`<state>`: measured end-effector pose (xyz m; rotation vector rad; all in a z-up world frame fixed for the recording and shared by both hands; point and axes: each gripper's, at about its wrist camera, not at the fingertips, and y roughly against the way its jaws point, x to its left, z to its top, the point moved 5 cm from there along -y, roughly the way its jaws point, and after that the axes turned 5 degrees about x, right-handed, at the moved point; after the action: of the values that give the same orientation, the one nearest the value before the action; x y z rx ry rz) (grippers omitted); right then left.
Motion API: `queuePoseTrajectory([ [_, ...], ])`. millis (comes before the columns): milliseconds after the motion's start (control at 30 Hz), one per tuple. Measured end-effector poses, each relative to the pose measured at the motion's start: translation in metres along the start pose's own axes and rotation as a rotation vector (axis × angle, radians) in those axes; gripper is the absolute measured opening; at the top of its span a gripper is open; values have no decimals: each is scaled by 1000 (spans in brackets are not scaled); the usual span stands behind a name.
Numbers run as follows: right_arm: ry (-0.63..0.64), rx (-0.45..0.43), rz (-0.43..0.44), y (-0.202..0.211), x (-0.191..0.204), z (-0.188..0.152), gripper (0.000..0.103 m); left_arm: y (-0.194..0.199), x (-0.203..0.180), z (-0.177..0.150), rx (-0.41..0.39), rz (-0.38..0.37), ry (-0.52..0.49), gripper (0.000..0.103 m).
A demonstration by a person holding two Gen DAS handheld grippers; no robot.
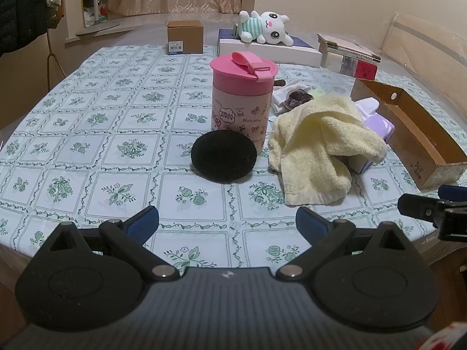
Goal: Organize soft objects
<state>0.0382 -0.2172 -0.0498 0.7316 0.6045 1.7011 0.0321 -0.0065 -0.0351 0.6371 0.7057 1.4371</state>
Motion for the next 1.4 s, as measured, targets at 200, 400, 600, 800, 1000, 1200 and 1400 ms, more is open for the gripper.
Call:
queuePoseTrajectory([
  [200, 0, -6, 2, -6, 1, 1, 103, -10, 6, 4, 3, -3, 0, 99],
  [400, 8, -24, 13, -13, 0, 4, 103, -22, 8, 9, 3, -7, -5, 99],
  [600, 11, -39, 22, -24, -2, 8, 103, -43, 12, 14, 14, -6, -2, 99],
  [800, 20, -55, 15, -37, -5, 13, 103, -66, 11, 24, 17, -1, -9, 100],
  [1000, 32, -47, 4, -54, -8, 18, 103, -91, 9, 39, -1, -1, -25, 102],
  [1200, 30, -35, 4, -70, -10, 22, 103, -118, 9, 50, -11, 6, -48, 102],
  [1400, 34, -31, 2, -81, -10, 25, 103, -139, 10, 51, -2, 8, -56, 102],
])
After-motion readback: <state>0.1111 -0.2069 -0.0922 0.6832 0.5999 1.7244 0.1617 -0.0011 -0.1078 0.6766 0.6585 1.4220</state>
